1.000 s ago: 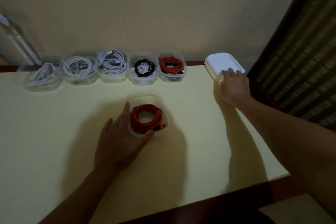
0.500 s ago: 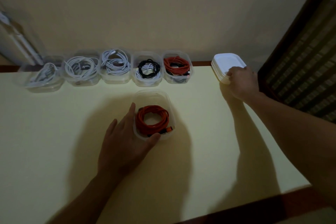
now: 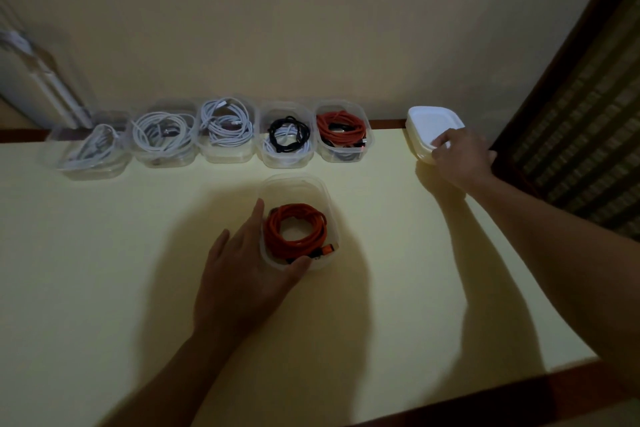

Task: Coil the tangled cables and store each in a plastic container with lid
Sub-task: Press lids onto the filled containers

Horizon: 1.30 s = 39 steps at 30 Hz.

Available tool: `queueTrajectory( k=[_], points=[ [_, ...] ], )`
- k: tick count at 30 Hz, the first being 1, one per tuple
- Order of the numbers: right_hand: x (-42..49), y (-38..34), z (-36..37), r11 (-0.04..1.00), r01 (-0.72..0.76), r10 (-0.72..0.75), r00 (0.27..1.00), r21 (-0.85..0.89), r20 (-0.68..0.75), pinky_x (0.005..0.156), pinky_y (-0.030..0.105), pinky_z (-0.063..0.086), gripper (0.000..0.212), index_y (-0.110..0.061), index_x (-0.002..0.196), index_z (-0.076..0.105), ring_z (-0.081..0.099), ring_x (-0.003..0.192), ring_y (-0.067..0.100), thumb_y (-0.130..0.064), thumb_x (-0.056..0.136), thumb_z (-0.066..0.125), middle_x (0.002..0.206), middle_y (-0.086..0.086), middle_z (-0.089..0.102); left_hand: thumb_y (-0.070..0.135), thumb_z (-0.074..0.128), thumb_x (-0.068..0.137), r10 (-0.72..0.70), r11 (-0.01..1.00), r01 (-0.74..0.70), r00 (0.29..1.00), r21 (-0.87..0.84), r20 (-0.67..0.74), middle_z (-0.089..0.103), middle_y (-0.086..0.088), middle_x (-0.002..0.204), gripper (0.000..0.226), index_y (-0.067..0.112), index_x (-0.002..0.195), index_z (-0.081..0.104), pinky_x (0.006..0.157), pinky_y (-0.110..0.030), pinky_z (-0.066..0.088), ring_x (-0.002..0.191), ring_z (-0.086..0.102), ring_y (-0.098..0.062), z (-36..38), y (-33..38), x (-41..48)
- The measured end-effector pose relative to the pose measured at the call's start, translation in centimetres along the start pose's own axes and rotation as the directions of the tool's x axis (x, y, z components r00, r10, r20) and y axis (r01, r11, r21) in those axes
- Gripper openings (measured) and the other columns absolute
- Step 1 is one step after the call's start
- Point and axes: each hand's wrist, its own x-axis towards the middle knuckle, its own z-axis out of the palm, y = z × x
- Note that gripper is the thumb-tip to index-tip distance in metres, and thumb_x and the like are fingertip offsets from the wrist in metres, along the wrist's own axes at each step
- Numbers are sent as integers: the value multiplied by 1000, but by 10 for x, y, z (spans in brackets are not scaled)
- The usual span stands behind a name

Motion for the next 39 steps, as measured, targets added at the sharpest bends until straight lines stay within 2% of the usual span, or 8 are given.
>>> queueTrajectory(
  k=[4, 10, 17, 24, 30, 35, 37, 39],
  points=[
    [1, 5, 3, 995, 39, -41, 999, -92, -18, 98, 44, 33, 21, -23, 110, 70, 47, 124, 34, -24, 96, 55, 123, 8, 58, 86, 36, 72, 9, 1000, -9, 1000, -2, -10, 46, 5, 154, 110, 26, 161, 10, 124, -39, 17, 144, 38, -10, 1, -1, -1],
    [-6, 12, 5, 963, 177, -201, 974, -203, -106, 98, 47, 30, 20, -17, 115, 69, 46, 122, 35, -21, 100, 56, 130, 11, 56, 86, 36, 72, 9, 1000, -9, 1000, -6, -2, 46, 6, 154, 111, 25, 161, 9, 125, -38, 14, 144, 37, -8, 0, -1, 0],
    [-38, -24, -6, 916, 400, -391, 898, 5, -204, 89, 48, 37, 11, -8, 102, 64, 55, 104, 36, -14, 93, 62, 110, 11, 62, 87, 37, 70, 11, 1000, -11, 1000, -13, -1, 42, 7, 156, 114, 26, 161, 7, 125, -39, 14, 145, 33, -6, 0, -1, 0],
    [-130, -85, -9, 664, 707, -715, 696, 244, -70, 76, 42, 39, 7, -14, 97, 61, 52, 93, 22, -15, 92, 65, 99, 0, 61, 96, 37, 61, -17, 1000, 18, 999, -12, 38, 36, 8, 159, 127, 27, 161, 1, 125, -38, 12, 148, 28, -6, -4, 2, 0],
    [-179, -111, -1, 556, 760, -805, 594, 338, -11, 71, 41, 49, 14, -16, 94, 68, 56, 88, 20, -18, 81, 64, 100, -5, 65, 103, 31, 59, -10, 999, 9, 999, 38, 36, 38, 10, 159, 132, 23, 159, -2, 123, -44, 17, 146, 33, -9, 0, 1, 1],
    [-188, -120, -1, 447, 821, -879, 477, 356, 2, 66, 40, 49, 20, -14, 92, 73, 56, 81, 22, -32, 94, 63, 98, -4, 67, 95, 36, 67, 44, 999, -44, 999, 5, -22, 34, 5, 161, 123, 21, 160, 8, 120, -48, 25, 144, 39, -13, -2, 1, -3],
    [-190, -126, -6, 441, 809, -871, 491, 389, -33, 68, 39, 48, 28, -13, 92, 73, 55, 83, 22, -36, 97, 58, 96, -2, 67, 98, 31, 66, 44, 999, -44, 999, -3, -19, 32, 5, 162, 124, 22, 161, 7, 119, -49, 25, 145, 37, -12, -2, 1, -3],
    [-184, -131, -8, 521, 776, -822, 569, 355, -38, 75, 42, 49, 33, -15, 99, 72, 55, 92, 22, -41, 98, 51, 102, -1, 67, 100, 32, 64, 26, 1000, -26, 1000, 7, -6, 27, 9, 164, 126, 25, 161, 4, 121, -47, 23, 147, 32, -9, -2, 0, -1]
  ],
)
